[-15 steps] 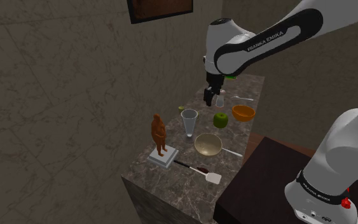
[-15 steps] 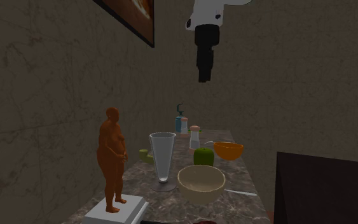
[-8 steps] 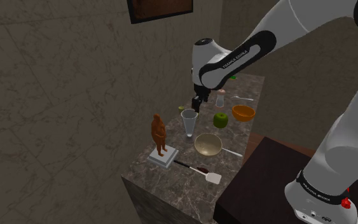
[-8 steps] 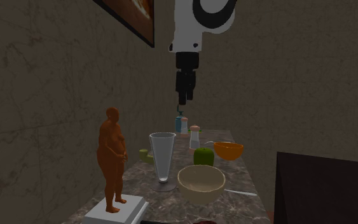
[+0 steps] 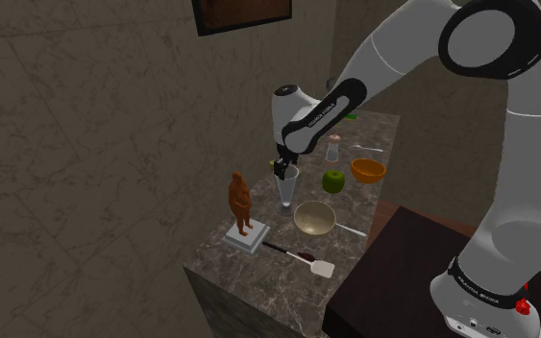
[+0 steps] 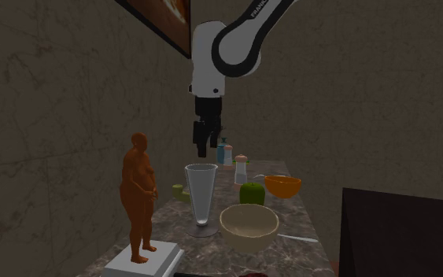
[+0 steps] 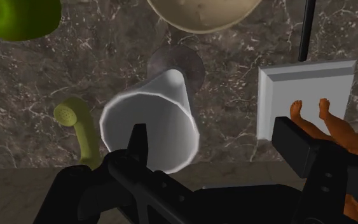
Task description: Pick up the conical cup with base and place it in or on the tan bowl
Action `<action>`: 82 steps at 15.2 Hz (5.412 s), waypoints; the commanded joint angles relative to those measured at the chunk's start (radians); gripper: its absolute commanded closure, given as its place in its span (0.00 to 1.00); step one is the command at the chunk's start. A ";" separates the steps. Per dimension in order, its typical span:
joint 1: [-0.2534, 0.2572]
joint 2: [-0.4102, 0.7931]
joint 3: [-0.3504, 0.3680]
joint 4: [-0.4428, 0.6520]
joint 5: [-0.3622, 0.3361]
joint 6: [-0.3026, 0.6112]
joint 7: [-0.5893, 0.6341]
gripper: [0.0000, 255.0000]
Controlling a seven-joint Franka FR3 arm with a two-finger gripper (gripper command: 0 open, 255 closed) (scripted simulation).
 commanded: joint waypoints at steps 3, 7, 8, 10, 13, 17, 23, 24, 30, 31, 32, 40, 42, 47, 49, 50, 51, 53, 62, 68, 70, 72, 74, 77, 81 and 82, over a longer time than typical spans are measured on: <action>0.011 0.156 -0.011 0.145 -0.017 0.015 0.014 0.00; 0.014 0.221 -0.019 0.184 -0.026 0.042 0.020 0.00; 0.014 0.232 -0.021 0.188 -0.029 0.050 0.022 0.00; 0.013 0.255 -0.025 0.195 -0.033 0.066 0.025 0.00; 0.013 0.274 -0.028 0.201 -0.036 0.079 0.027 0.00; 0.013 0.274 -0.028 0.201 -0.036 0.079 0.027 0.00; 0.013 0.274 -0.028 0.201 -0.036 0.079 0.027 1.00; 0.013 0.274 -0.028 0.201 -0.036 0.079 0.027 1.00; 0.012 0.263 -0.026 0.200 -0.033 0.070 0.023 1.00; 0.011 0.253 -0.024 0.198 -0.031 0.061 0.020 1.00; 0.009 0.242 -0.022 0.197 -0.028 0.052 0.017 1.00; 0.000 0.165 -0.006 0.194 -0.006 -0.021 -0.010 1.00; -0.002 0.146 -0.003 0.195 0.000 -0.041 -0.017 1.00; -0.006 0.104 0.005 0.203 0.014 -0.090 -0.033 1.00; -0.007 0.087 0.007 0.208 0.019 -0.111 -0.040 1.00; -0.008 0.079 0.009 0.210 0.022 -0.121 -0.043 1.00; -0.009 0.072 0.010 0.213 0.025 -0.132 -0.046 1.00; -0.010 0.057 0.012 0.220 0.030 -0.152 -0.053 1.00; -0.013 0.001 0.021 0.256 0.051 -0.243 -0.078 1.00; -0.010 -0.239 0.034 0.021 0.069 -0.249 -0.069 1.00; -0.007 -0.319 0.038 -0.047 0.079 -0.261 -0.069 1.00; -0.003 -0.399 0.042 -0.109 0.090 -0.278 -0.071 1.00; 0.002 -0.479 0.045 -0.167 0.102 -0.300 -0.073 1.00; 0.014 -0.613 0.050 -0.251 0.123 -0.349 -0.077 1.00; 0.013 -0.593 0.051 -0.287 0.115 -0.294 -0.064 1.00; 0.012 -0.587 0.051 -0.296 0.112 -0.280 -0.061 1.00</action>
